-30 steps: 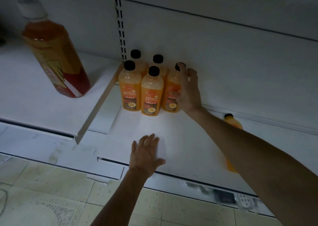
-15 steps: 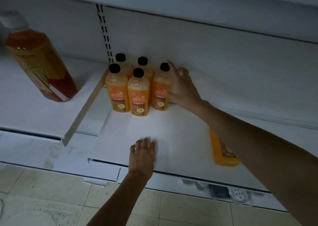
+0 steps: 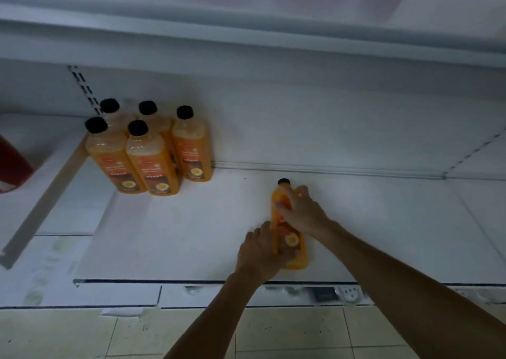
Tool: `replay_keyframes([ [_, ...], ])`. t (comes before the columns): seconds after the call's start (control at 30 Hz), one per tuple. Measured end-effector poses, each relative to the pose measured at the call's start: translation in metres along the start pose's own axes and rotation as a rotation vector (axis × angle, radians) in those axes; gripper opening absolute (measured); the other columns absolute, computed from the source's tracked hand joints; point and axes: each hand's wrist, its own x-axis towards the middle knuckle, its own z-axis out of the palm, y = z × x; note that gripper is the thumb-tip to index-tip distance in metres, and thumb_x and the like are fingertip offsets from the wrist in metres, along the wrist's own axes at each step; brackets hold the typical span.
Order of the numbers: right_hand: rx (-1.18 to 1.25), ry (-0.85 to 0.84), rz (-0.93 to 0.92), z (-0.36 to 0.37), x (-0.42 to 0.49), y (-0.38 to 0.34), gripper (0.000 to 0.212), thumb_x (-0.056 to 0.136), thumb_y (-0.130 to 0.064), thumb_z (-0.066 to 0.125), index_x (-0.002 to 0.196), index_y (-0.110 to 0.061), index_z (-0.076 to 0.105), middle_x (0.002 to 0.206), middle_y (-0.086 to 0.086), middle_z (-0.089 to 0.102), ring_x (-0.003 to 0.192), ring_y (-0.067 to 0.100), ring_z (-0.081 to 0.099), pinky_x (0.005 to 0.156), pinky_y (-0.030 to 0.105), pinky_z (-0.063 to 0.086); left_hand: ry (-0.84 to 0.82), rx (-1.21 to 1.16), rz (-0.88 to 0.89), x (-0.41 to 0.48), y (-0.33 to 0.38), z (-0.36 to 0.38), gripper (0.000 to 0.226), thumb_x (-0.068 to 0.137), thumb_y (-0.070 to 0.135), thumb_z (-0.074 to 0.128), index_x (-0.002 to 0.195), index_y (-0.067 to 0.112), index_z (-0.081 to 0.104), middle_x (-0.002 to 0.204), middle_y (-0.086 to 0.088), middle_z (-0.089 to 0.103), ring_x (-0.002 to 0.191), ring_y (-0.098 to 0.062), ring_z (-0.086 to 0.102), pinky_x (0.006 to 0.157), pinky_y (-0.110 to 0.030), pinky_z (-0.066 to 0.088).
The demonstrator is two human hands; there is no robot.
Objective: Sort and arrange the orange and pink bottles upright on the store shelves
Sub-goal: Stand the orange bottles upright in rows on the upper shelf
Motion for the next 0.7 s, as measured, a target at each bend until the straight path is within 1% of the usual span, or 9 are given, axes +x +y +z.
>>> replay_keyframes([
  [0.07, 0.081, -0.031, 0.007, -0.001, 0.003, 0.0, 0.058, 0.092, -0.049, 0.049, 0.142, -0.033, 0.025, 0.139, 0.012, 0.025, 0.116, 0.036, 0.049, 0.086, 0.041, 0.051, 0.047, -0.039, -0.041, 0.001, 0.002, 0.005, 0.1, 0.055, 0.07, 0.065, 0.134, 0.018, 0.035, 0.127, -0.003, 0.05, 0.117, -0.022, 0.049, 0.097, -0.039, 0.045],
  [0.13, 0.222, -0.059, 0.055, 0.005, 0.003, 0.003, 0.068, 0.088, -0.046, 0.059, 0.144, -0.036, 0.022, 0.136, 0.012, 0.028, 0.117, 0.035, 0.047, 0.069, 0.033, 0.052, 0.051, -0.081, -0.105, 0.002, -0.002, 0.006, 0.101, 0.061, 0.056, 0.076, 0.14, 0.014, 0.028, 0.133, -0.005, 0.042, 0.122, -0.022, 0.043, 0.101, -0.035, 0.04],
  [0.17, 0.309, -0.073, 0.083, 0.01, 0.002, 0.004, 0.074, 0.085, -0.046, 0.062, 0.145, -0.038, 0.018, 0.137, 0.011, 0.029, 0.119, 0.034, 0.045, 0.065, 0.03, 0.05, 0.039, -0.093, -0.131, 0.003, -0.004, 0.004, 0.099, 0.061, 0.052, 0.078, 0.138, 0.015, 0.03, 0.132, -0.005, 0.042, 0.122, -0.022, 0.043, 0.101, -0.034, 0.041],
  [0.27, 0.406, -0.075, 0.071, 0.019, 0.002, 0.001, 0.083, 0.082, -0.045, 0.067, 0.146, -0.037, 0.016, 0.138, 0.01, 0.032, 0.121, 0.03, 0.045, 0.078, 0.035, 0.05, 0.012, -0.125, -0.161, 0.005, -0.013, -0.001, 0.092, 0.048, 0.057, 0.08, 0.124, 0.021, 0.045, 0.124, -0.003, 0.052, 0.111, -0.018, 0.052, 0.097, -0.035, 0.047],
  [0.33, 0.409, -0.059, 0.022, 0.021, 0.002, -0.004, 0.08, 0.08, -0.044, 0.069, 0.144, -0.035, 0.021, 0.137, 0.007, 0.039, 0.117, 0.026, 0.048, 0.087, 0.038, 0.05, 0.045, -0.146, -0.177, 0.004, -0.019, -0.003, 0.096, 0.048, 0.053, 0.083, 0.127, 0.02, 0.039, 0.126, -0.002, 0.048, 0.113, -0.018, 0.049, 0.097, -0.033, 0.046],
  [0.4, 0.455, -0.04, -0.021, 0.023, 0.002, -0.009, 0.076, 0.077, -0.042, 0.072, 0.137, -0.035, 0.026, 0.133, 0.003, 0.044, 0.111, 0.022, 0.051, 0.089, 0.037, 0.05, 0.102, -0.185, -0.182, -0.001, -0.027, -0.002, 0.098, 0.056, 0.043, 0.085, 0.133, 0.018, 0.03, 0.129, -0.004, 0.037, 0.118, -0.02, 0.043, 0.097, -0.032, 0.044],
  [0.47, 0.526, -0.006, -0.036, 0.023, 0.002, -0.017, 0.074, 0.073, -0.039, 0.077, 0.131, -0.036, 0.03, 0.131, 0.003, 0.045, 0.11, 0.021, 0.052, 0.088, 0.037, 0.051, 0.14, -0.239, -0.139, -0.006, -0.031, -0.004, 0.094, 0.061, 0.039, 0.084, 0.135, 0.019, 0.029, 0.131, -0.003, 0.035, 0.114, -0.017, 0.043, 0.094, -0.031, 0.044],
  [0.6, 0.554, 0.076, -0.121, 0.022, 0.004, -0.047, 0.082, 0.064, -0.035, 0.084, 0.128, -0.033, 0.034, 0.126, 0.004, 0.047, 0.111, 0.023, 0.053, 0.091, 0.043, 0.051, 0.199, -0.32, -0.054, -0.011, -0.042, -0.023, 0.086, 0.063, 0.033, 0.084, 0.133, 0.02, 0.036, 0.124, 0.0, 0.052, 0.107, -0.016, 0.053, 0.088, -0.03, 0.048],
  [0.7, 0.521, 0.132, -0.242, 0.015, 0.001, -0.076, 0.085, 0.061, -0.028, 0.087, 0.129, -0.026, 0.035, 0.127, 0.004, 0.047, 0.111, 0.021, 0.052, 0.089, 0.039, 0.05, 0.227, -0.381, 0.013, -0.015, -0.051, -0.043, 0.089, 0.067, 0.024, 0.083, 0.137, 0.02, 0.028, 0.121, 0.006, 0.049, 0.103, -0.009, 0.049, 0.081, -0.021, 0.044],
])
